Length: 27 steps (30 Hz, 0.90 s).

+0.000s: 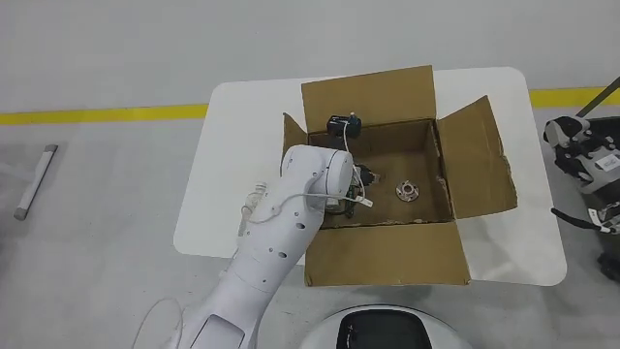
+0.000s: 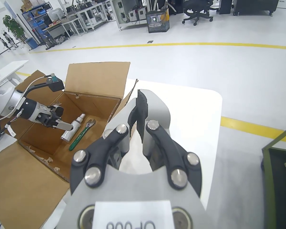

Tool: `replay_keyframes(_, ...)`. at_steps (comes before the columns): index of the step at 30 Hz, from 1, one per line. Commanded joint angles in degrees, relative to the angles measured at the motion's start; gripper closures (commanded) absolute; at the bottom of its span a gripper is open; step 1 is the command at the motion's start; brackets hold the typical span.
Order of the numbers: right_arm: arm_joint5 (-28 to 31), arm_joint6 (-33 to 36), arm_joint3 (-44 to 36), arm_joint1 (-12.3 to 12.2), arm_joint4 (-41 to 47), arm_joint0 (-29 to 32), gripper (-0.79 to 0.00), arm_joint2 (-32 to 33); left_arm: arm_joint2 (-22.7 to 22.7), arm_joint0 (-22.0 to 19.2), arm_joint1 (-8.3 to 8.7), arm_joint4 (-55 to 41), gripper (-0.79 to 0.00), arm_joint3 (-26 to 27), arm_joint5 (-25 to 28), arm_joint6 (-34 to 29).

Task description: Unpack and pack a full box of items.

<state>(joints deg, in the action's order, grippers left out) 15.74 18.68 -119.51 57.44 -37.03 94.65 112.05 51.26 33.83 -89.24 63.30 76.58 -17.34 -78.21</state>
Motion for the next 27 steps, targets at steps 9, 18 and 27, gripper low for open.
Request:
replay_keyframes(9,0.49,0.21,-0.02,0.17,-0.47,-0.16,0.000,-0.34,0.04,0.24,0.01,-0.08,-0.785,-0.06,0.05,0.45)
replay_keyframes(18,0.93,0.62,0.03,0.25,-0.59,-0.82,0.000,-0.42,-1.64,-0.84,-0.98,0.51,-0.785,-5.62,-1.78,1.82)
replay_keyframes(27,1.07,0.74,0.40,0.36,-0.49,-1.23,0.000,-0.35,-7.07,-4.72,-3.54,2.15,-0.631,-14.54,-3.97,2.23)
